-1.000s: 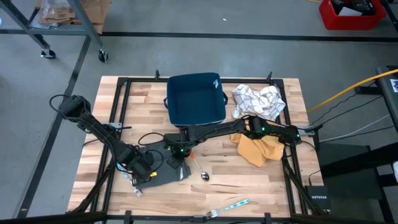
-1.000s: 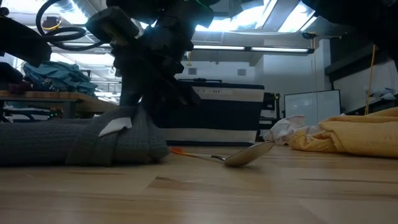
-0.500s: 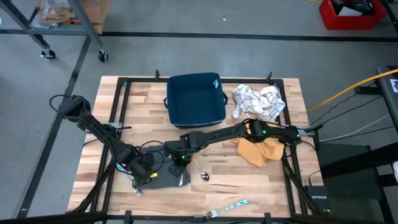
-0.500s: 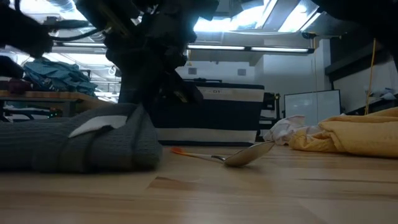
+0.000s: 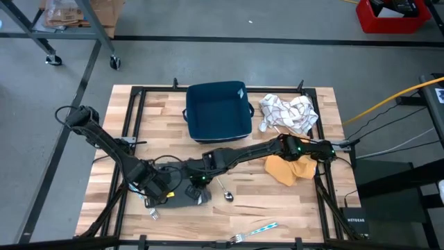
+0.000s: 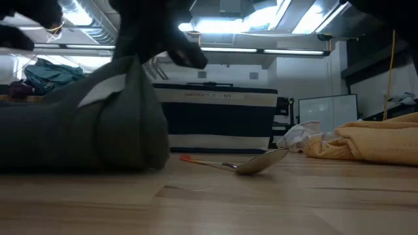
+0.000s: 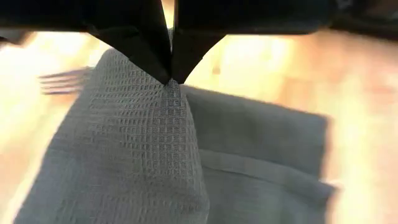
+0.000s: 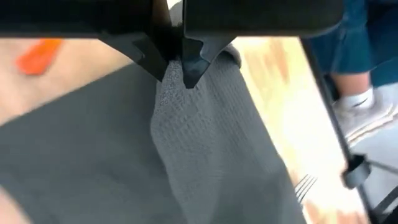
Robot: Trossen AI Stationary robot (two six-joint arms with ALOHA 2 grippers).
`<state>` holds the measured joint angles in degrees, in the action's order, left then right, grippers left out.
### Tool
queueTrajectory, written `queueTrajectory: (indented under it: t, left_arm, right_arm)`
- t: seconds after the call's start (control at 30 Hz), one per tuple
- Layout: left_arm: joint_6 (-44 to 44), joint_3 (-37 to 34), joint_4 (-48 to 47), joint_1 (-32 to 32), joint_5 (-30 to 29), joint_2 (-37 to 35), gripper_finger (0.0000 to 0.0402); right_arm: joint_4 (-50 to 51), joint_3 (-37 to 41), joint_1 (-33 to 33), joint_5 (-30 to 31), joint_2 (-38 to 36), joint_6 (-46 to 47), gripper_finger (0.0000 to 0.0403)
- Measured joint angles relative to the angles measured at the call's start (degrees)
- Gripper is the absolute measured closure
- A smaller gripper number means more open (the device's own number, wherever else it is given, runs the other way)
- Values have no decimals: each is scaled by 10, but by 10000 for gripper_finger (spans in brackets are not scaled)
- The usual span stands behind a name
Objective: Fold towel
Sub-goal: Fold the gray towel
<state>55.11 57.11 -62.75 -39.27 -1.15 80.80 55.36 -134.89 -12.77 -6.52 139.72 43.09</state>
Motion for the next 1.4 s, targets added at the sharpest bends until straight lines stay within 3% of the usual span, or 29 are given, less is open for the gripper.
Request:
queueTrajectory:
  t: [0.27,0.43,0.7,0.8,0.93,1.1,1.33,1.4]
  left_arm:
    - [6,53,-132,0,-89,-2,401]
    - [12,55,-145,4,-97,-2,401]
    - [-82,56,-43,-10,62,-2,401]
    - [-79,56,12,-22,108,-2,401]
    - [-43,80,26,-39,104,-2,401]
    - [-21,119,15,-48,45,-2,401]
    - [-19,127,-44,-26,-59,-2,401]
    - [-10,127,-78,-14,-90,-2,401]
  right_arm:
    - [18,-1,1,78,-19,1,392]
    - [18,-1,0,88,-25,15,396]
    - [17,-1,-16,-73,-25,22,394]
    - [16,-1,-33,-97,-25,32,397]
    - [14,-1,-62,-93,-25,32,396]
    - [10,-1,-85,-39,-28,32,397]
    - [27,-1,-78,162,-56,32,392]
    - [36,-1,-69,185,-60,32,392]
